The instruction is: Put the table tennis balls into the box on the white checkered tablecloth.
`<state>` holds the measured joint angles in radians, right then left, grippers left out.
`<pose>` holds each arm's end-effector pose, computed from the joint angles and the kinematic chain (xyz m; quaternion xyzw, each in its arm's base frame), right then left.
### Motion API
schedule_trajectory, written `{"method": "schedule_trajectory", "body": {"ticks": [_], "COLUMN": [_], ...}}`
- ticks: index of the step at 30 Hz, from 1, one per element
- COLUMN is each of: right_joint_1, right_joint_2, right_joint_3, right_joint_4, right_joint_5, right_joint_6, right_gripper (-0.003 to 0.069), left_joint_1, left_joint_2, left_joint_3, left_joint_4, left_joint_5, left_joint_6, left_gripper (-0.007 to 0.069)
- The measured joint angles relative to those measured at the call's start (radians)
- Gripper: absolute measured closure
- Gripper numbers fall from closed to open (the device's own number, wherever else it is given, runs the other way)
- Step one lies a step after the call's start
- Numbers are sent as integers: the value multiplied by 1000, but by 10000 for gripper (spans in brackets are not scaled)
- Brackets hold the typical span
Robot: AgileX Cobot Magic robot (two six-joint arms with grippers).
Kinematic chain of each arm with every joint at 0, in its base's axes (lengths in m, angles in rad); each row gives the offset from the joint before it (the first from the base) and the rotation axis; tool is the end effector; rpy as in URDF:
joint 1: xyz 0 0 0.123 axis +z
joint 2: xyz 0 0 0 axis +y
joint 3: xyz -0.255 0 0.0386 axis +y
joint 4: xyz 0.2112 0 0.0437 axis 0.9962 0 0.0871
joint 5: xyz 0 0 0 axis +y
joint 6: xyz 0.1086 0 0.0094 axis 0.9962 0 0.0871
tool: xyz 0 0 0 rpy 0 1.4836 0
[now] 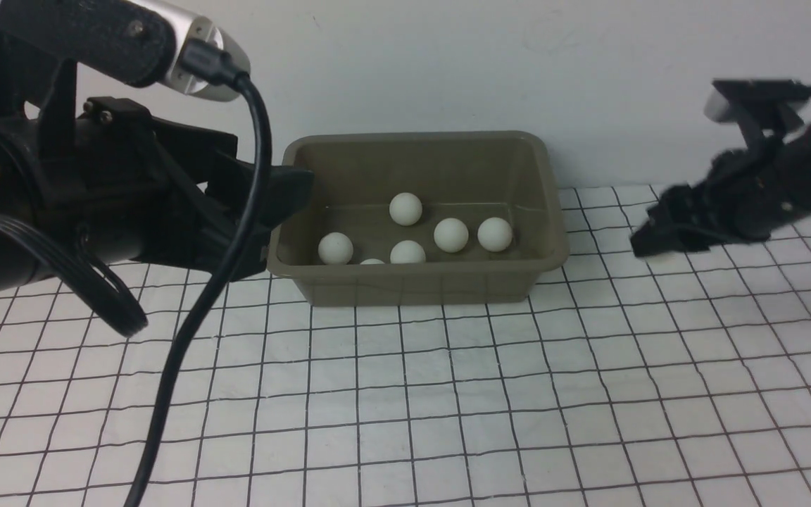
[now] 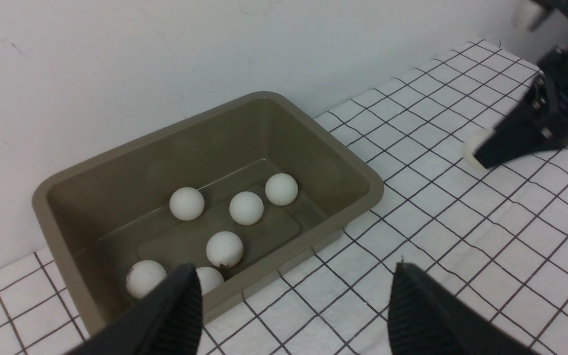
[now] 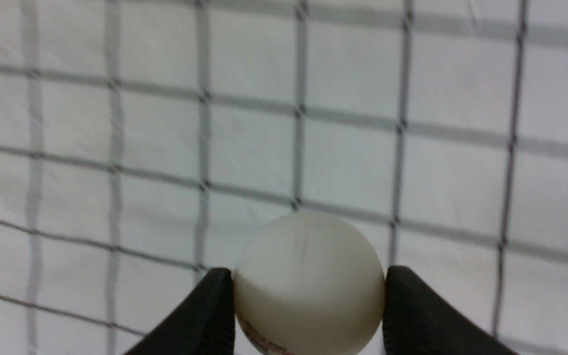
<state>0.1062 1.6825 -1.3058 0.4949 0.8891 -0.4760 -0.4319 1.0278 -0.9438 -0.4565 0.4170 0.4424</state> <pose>0.3176 0.0743 0.2440 -0.1634 0.9438 0.1782 0.2255 0.1872 -0.1078 0.3477 0.2337 0.7910 -0.1871 0.5336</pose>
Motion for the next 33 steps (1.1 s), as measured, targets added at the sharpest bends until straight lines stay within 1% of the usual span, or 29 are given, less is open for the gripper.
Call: {"method": "schedule_trajectory", "body": {"ticks": [2, 3, 4, 5, 7, 13, 17, 18, 19, 20, 21, 23, 25, 28, 31, 33], "right_joint_1": [31, 41, 43, 58, 74, 111, 122, 126, 128, 128, 128, 127, 124, 102, 47, 18], "right_joint_2": [78, 118, 118, 190, 295, 520, 575, 581, 583, 583, 583, 583, 575, 534, 421, 347], "right_joint_3": [-134, -190, -201, -278, -391, -631, -716, -738, -755, -757, -787, -824, -876, -969, -1043, -1055], "right_joint_4": [76, 97, 101, 121, 136, 157, 172, 174, 175, 175, 171, 146, 104, 32, -97, -161], "right_joint_5": [23, 37, 41, 70, 120, 256, 273, 275, 275, 275, 274, 279, 283, 292, 296, 297], "right_joint_6": [-32, -42, -42, -63, -85, -122, -132, -132, -132, -133, -136, -134, -113, -63, 19, 51], "right_gripper": [306, 306, 306, 306, 306, 306, 302, 281, 242, 234, 155, 105, 83, 81, 99, 105], "left_joint_1": [0, 0, 0, 0, 0, 0, 0, 0, 0, 0, 0, 0, 0, 0, 0, 0], "left_joint_2": [0, 0, 0, 0, 0, 0, 0, 0, 0, 0, 0, 0, 0, 0, 0, 0], "left_joint_3": [0, 0, 0, 0, 0, 0, 0, 0, 1, 1, 1, 1, 1, 1, 1, 1], "left_joint_4": [0, 0, 0, 0, 0, 0, 0, 0, 0, 0, 0, 0, 0, 0, 9, 45], "left_joint_5": [1, 1, 1, 1, 1, 1, 1, 1, 1, 1, 2, 2, 2, 4, 5, 14], "left_joint_6": [0, 0, 0, 0, 0, 0, 0, 0, -1, -1, -1, -1, -1, -1, -1, -1], "left_gripper": [165, 165, 165, 165, 165, 165, 165, 165, 165, 165, 165, 165, 165, 165, 165, 165]}}
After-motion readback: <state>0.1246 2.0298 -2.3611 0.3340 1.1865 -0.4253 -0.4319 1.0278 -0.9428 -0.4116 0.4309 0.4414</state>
